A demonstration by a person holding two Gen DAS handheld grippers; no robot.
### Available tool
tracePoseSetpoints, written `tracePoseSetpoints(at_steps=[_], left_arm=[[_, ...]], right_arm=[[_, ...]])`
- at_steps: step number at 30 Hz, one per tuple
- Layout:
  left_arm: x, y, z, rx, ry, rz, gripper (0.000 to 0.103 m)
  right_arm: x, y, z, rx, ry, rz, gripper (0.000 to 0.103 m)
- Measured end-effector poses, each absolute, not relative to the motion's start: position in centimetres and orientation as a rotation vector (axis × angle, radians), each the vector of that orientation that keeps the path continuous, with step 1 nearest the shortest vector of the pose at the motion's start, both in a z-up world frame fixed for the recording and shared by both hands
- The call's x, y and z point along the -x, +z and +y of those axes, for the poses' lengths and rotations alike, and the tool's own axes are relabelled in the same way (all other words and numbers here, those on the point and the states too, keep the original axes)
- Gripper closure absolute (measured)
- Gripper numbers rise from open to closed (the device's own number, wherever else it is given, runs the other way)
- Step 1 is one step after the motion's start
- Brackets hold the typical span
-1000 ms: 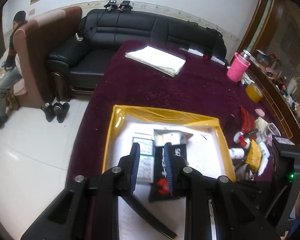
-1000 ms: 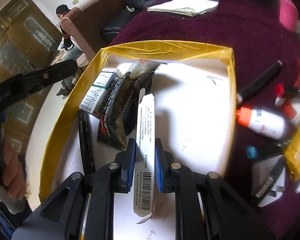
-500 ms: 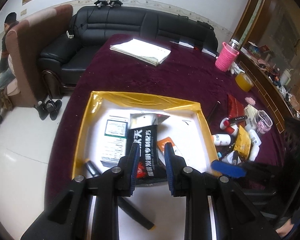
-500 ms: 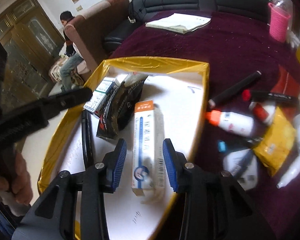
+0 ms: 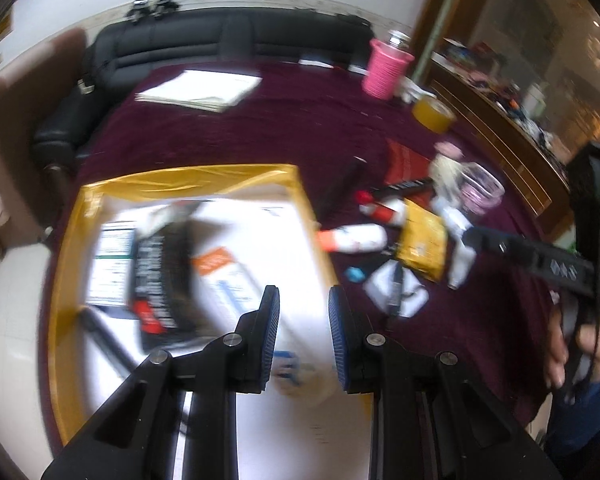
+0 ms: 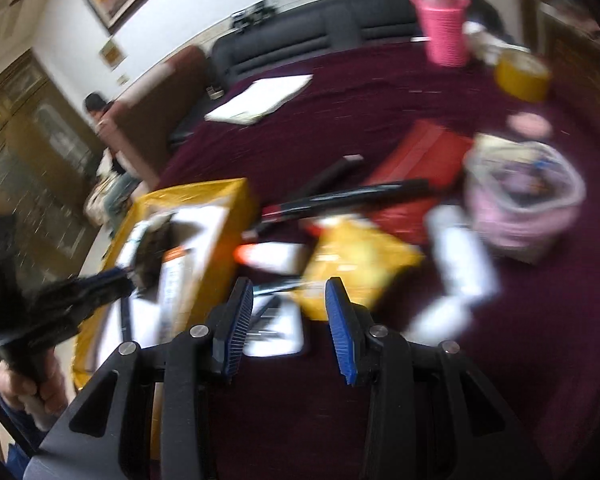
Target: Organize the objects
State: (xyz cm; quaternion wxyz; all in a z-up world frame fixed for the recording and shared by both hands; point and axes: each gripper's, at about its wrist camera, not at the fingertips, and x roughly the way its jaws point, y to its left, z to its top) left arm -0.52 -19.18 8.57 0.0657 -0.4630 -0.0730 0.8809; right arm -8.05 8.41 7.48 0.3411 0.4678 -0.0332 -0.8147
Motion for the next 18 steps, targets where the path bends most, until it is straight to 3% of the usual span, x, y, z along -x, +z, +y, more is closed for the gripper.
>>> tracePoseSetpoints(at_steps=[9, 18], left_arm=[[-0.1, 8.0, -10.7, 1.412, 2.51, -0.143, 0.082], [-1.0, 6.5, -3.5, 1.405, 2.372, -0.156, 0.082]], right_arm=[[11.2, 5.7, 14.5, -1.273, -2.187, -0.181, 0.068], [14.3, 4.2, 15.1, -1.307, -2.209, -0.128, 0.068]])
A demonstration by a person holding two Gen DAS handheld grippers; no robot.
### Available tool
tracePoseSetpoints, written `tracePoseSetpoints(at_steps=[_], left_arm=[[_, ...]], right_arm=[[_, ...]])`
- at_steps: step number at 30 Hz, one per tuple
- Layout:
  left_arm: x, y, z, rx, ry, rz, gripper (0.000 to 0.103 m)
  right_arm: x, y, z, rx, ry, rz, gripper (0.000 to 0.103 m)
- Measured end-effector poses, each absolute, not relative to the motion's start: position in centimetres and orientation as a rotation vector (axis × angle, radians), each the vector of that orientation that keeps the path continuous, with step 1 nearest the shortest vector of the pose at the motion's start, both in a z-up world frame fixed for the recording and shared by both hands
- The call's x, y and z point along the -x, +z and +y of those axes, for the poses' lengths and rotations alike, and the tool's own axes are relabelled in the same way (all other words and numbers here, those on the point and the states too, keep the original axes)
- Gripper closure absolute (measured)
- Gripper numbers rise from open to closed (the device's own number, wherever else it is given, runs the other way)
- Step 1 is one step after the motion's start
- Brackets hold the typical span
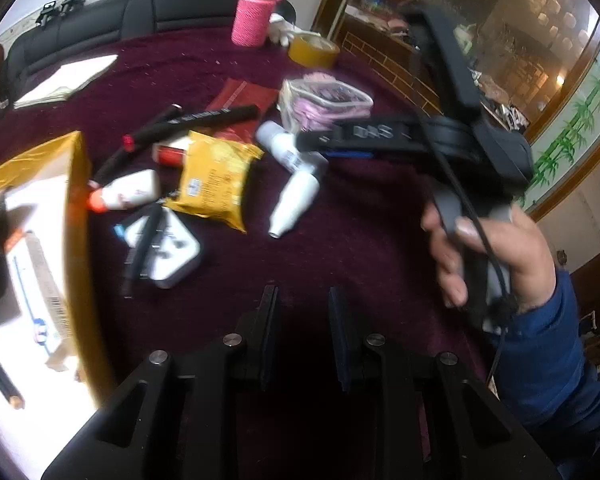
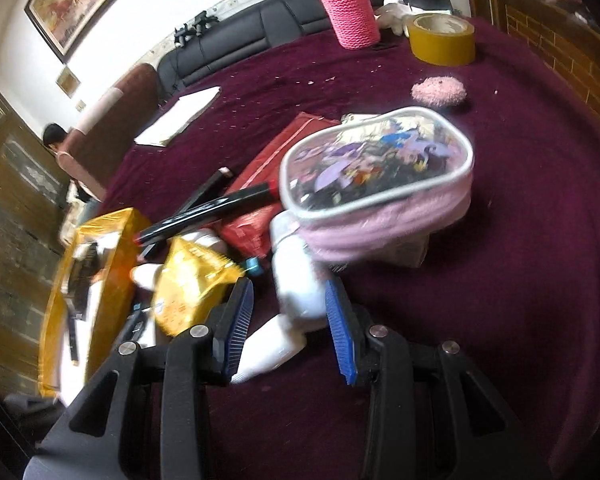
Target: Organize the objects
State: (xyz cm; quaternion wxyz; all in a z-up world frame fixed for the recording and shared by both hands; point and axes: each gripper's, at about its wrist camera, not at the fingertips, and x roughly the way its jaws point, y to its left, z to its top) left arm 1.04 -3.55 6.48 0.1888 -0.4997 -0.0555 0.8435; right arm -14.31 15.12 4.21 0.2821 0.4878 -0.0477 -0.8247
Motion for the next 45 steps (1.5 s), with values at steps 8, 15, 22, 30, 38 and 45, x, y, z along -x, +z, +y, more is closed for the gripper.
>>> tracePoseSetpoints(at_steps=[8, 15, 22, 30, 38, 45], left_arm=[[1.0, 5.5, -2.9, 1.465, 2.385, -0.174, 0.082], [5.2, 5.2, -0.8, 1.452, 2.439, -0.073, 0.082], [8.3, 3.6, 2.2, 1.466, 2.441, 0.14, 0.081], [8.9, 2.2, 3.1, 1.487, 2.461, 0.211, 0.08], [6.4, 2.2, 2.7, 1.432, 2.556, 0.141, 0.081], [4.1, 2.4, 2.7, 1.383, 2.606, 0.139, 0.081]], right_arm=[[17.2, 1.7, 12.3, -1.371, -2.141, 0.051, 0.068], [17.3, 1.4, 14.6, -1.275, -2.14, -0.044, 0.072], [18.6, 0.9, 16.4, -1.319, -2.077, -0.2, 0.072], [18.8, 1.1, 16.2, -1.322, -2.078, -0.21, 0.072], [18.7, 1.2, 16.0, -1.315, -2.088, -0.187, 0.072], [17.9, 1.6, 15.6, -1.291, -2.089, -0.149, 0.072]])
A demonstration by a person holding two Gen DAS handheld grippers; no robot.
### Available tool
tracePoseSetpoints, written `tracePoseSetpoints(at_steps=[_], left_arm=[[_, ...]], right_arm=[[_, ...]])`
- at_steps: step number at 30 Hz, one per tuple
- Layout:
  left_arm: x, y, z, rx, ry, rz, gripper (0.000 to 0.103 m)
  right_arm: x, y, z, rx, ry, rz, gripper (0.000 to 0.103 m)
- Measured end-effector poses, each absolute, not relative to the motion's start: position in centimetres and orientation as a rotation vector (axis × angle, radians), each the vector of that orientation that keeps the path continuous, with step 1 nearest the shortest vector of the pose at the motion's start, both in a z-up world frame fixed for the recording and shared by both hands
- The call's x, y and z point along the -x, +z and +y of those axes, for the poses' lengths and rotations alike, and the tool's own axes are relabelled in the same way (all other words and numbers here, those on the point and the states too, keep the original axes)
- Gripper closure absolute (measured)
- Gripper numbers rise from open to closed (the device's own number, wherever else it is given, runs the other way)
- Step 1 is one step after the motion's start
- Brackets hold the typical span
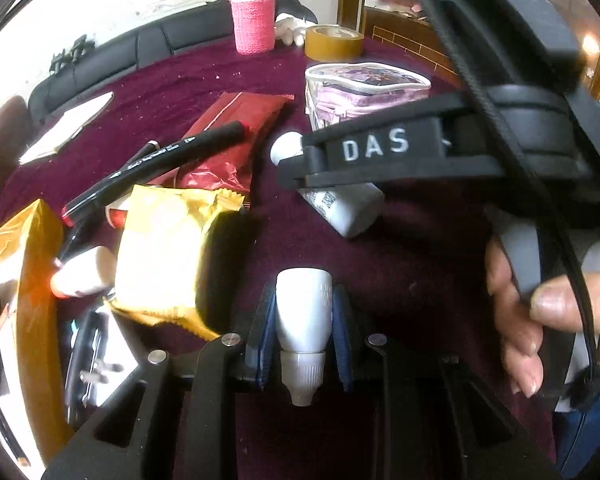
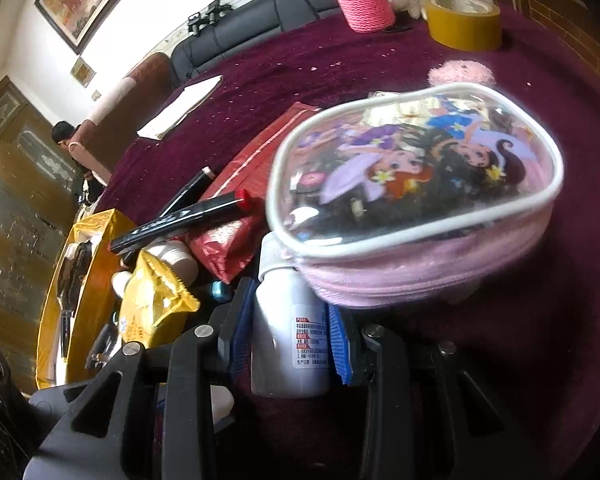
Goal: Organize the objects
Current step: 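Grasp the white bottle with the right gripper while the left grasps the white cap bottle, lift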
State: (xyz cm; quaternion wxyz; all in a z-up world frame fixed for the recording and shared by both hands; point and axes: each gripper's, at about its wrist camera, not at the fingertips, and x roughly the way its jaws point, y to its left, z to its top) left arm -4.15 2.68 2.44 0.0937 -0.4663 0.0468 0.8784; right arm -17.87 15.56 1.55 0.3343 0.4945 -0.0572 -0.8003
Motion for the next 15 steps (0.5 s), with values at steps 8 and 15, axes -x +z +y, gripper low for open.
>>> tracePoseSetpoints(at_steps=[8, 15], left_arm=[[3.1, 3.4, 2.3, 1.32, 2.679, 0.159, 0.081], [2.4, 3.6, 1.7, 1.31, 2.696, 0.153, 0.081]], right_arm=[[17.5, 2.1, 15.5, -1.26, -2.092, -0.15, 0.072], [17.3, 2.5, 15.4, -1.24, -2.083, -0.169, 0.072]])
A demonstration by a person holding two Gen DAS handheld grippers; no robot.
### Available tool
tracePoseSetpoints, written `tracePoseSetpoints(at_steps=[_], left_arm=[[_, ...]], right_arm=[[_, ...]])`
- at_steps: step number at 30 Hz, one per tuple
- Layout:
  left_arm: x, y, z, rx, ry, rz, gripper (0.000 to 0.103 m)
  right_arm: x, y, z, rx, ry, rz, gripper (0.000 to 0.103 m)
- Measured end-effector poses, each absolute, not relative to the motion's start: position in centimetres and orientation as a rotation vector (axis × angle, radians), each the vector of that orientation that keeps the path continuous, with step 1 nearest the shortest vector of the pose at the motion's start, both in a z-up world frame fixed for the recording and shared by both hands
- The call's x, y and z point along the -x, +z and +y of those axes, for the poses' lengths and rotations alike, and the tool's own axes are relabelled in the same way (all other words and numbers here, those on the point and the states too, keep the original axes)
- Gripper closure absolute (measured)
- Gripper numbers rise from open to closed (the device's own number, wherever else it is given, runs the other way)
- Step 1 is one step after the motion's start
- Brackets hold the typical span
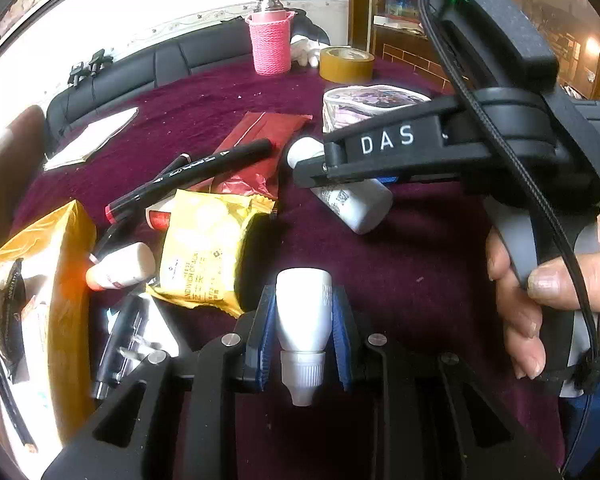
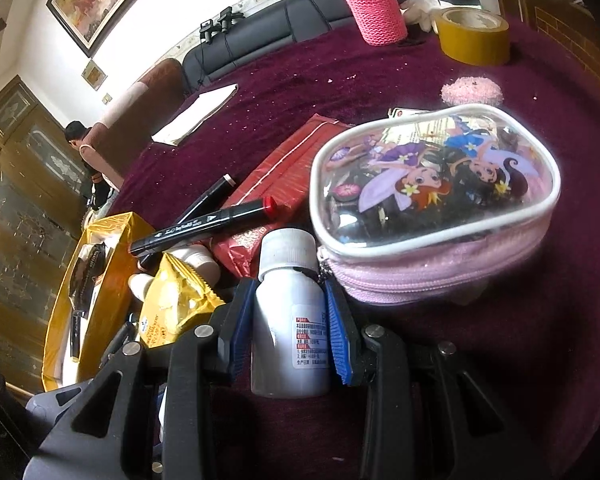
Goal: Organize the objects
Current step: 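Grasp the white bottle with the right gripper while the left grasps the white cap bottle, lift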
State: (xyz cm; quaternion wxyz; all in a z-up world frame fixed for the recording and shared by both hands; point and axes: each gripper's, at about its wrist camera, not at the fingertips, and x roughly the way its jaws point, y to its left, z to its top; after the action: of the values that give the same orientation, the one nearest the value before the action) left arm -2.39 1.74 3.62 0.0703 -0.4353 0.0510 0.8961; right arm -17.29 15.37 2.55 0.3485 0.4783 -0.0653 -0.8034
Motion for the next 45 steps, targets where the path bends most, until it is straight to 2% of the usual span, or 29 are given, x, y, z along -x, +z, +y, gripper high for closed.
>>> tracePoseSetpoints(at_steps=[11, 19, 25, 31, 45], left_arm=[[1.1, 5.0, 0.7, 1.256, 2.71, 0.101, 0.081], [-0.7, 6.8, -1.5, 1.176, 2.722, 0.042, 0.081], [-2.3, 8.0, -4.0, 1.11, 2.733, -0.033, 0.081], [-4.8, 9.5, -7.8, 1.021, 2.777, -0.112, 0.081], [-10.5, 8.0, -23.6, 1.079, 3.043, -0.395, 0.08]], right_arm=[[17.1, 2.8, 15.4, -1.228, -2.092, -0.191, 0.072], [15.9, 2.6, 16.3, -1.265, -2.073, -0.325, 0.072], [11.8, 4.7, 16.0, -1.193, -2.067, -0.387, 0.071], [7.7, 6.8, 13.3, -1.117, -2.02, -0.367, 0.071], [-2.6, 7.3, 1.7, -1.059, -1.784, -0.102, 0.071]])
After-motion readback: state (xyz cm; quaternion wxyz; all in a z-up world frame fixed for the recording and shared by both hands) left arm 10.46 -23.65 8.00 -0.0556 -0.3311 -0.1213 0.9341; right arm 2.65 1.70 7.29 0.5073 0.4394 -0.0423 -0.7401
